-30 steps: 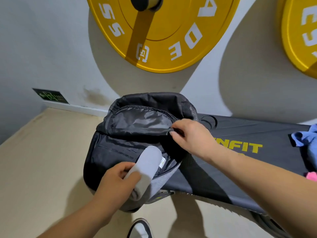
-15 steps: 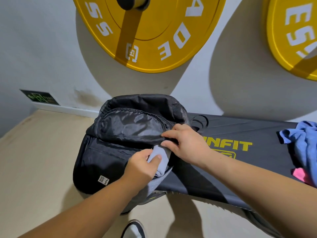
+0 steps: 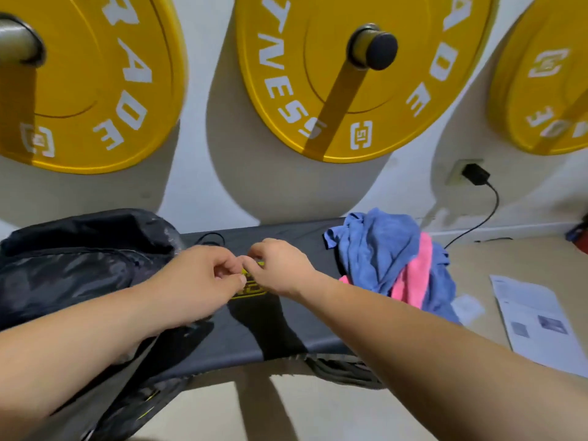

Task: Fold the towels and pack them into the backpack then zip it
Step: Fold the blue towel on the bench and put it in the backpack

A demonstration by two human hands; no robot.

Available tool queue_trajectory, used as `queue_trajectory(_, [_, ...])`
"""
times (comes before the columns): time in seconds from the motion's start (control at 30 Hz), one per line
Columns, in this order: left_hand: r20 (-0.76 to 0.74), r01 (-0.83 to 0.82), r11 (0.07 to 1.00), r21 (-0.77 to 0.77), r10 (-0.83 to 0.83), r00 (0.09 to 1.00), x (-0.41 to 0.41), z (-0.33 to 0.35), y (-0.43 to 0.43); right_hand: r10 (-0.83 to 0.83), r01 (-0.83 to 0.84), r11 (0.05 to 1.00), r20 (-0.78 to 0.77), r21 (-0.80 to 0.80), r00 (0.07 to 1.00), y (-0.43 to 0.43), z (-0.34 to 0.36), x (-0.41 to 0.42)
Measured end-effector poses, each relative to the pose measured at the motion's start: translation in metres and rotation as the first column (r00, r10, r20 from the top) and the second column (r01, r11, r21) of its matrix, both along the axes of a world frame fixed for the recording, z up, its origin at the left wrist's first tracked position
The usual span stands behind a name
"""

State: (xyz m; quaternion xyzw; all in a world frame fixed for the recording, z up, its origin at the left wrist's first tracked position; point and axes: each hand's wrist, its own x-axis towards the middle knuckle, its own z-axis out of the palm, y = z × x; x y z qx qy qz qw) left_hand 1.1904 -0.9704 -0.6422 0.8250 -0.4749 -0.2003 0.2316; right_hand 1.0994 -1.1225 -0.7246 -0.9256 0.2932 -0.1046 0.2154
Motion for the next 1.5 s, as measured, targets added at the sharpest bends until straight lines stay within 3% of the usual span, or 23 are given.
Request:
queue_trajectory(0.13, [0.017, 0.195, 0.981, -0.002, -0.195, 0.981, -0.062, 0.003, -0.057, -0.209, 0.208, 0.978, -0.053, -0.026, 0.977, -0.047, -0.007, -0.075])
queue_trajectory(0.27, [0.02, 0.213, 0.976, -0.043, -0.212, 0.977, -0.101, -0.019, -0.077, -0.437, 0.405, 0.884, -0.108, -0.232, 0.893, -0.09, -0.017, -0.147])
queue_trajectory(0.33, [0.037, 0.25, 0.968, -0.016, -0.249, 0.968, -0.104, -0.035, -0.07, -0.534, 0.502, 0.836, -0.123, -0.222, 0.836, -0.106, -0.019, -0.174])
queue_trajectory(0.43, [0.027, 0.261, 0.965, 0.035, -0.262, 0.965, -0.097, -0.05, -0.062, -0.664, 0.661, 0.748, -0.069, -0.063, 0.745, -0.124, -0.03, -0.2])
queue_trajectory(0.53, [0.025, 0.24, 0.97, 0.04, -0.241, 0.97, -0.091, -0.055, -0.066, -0.773, 0.746, 0.63, 0.081, 0.213, 0.629, -0.133, -0.037, -0.211])
queue_trajectory(0.67, [0.037, 0.27, 0.962, 0.039, -0.272, 0.962, -0.093, -0.059, -0.068, -0.882, 0.788, 0.44, 0.043, 0.431, 0.47, -0.142, -0.035, -0.215])
queue_trajectory(0.73, [0.06, 0.294, 0.955, 0.042, -0.296, 0.953, -0.092, -0.059, -0.065, -0.881, 0.795, 0.435, 0.018, 0.423, 0.472, -0.144, -0.038, -0.214])
queue_trajectory(0.87, [0.104, 0.335, 0.941, 0.05, -0.338, 0.935, -0.085, -0.053, -0.057, -0.821, 0.802, 0.561, 0.017, 0.204, 0.57, -0.14, -0.032, -0.203])
queue_trajectory(0.97, [0.116, 0.364, 0.929, 0.071, -0.371, 0.922, -0.077, -0.05, -0.05, -0.769, 0.76, 0.637, 0.176, 0.128, 0.615, -0.125, -0.012, -0.183])
queue_trajectory(1.07, [0.119, 0.376, 0.926, 0.042, -0.378, 0.918, -0.073, -0.042, -0.042, -0.645, 0.623, 0.759, 0.355, 0.19, 0.677, -0.106, 0.024, -0.154])
queue_trajectory(1.23, [0.151, 0.336, 0.928, -0.161, -0.314, 0.938, -0.07, -0.012, -0.028, -0.419, 0.333, 0.908, 0.57, 0.255, 0.707, -0.069, 0.128, -0.114])
queue_trajectory(1.4, [-0.031, 0.021, 0.864, -0.502, -0.043, 0.999, -0.059, 0.045, -0.014, -0.267, 0.025, 0.945, 0.723, 0.326, 0.637, -0.013, 0.208, -0.097])
queue_trajectory(1.5, [-0.198, -0.195, 0.758, -0.623, 0.088, 0.976, -0.05, 0.079, -0.001, -0.267, -0.165, 0.867, 0.718, 0.471, 0.643, 0.022, 0.229, -0.091])
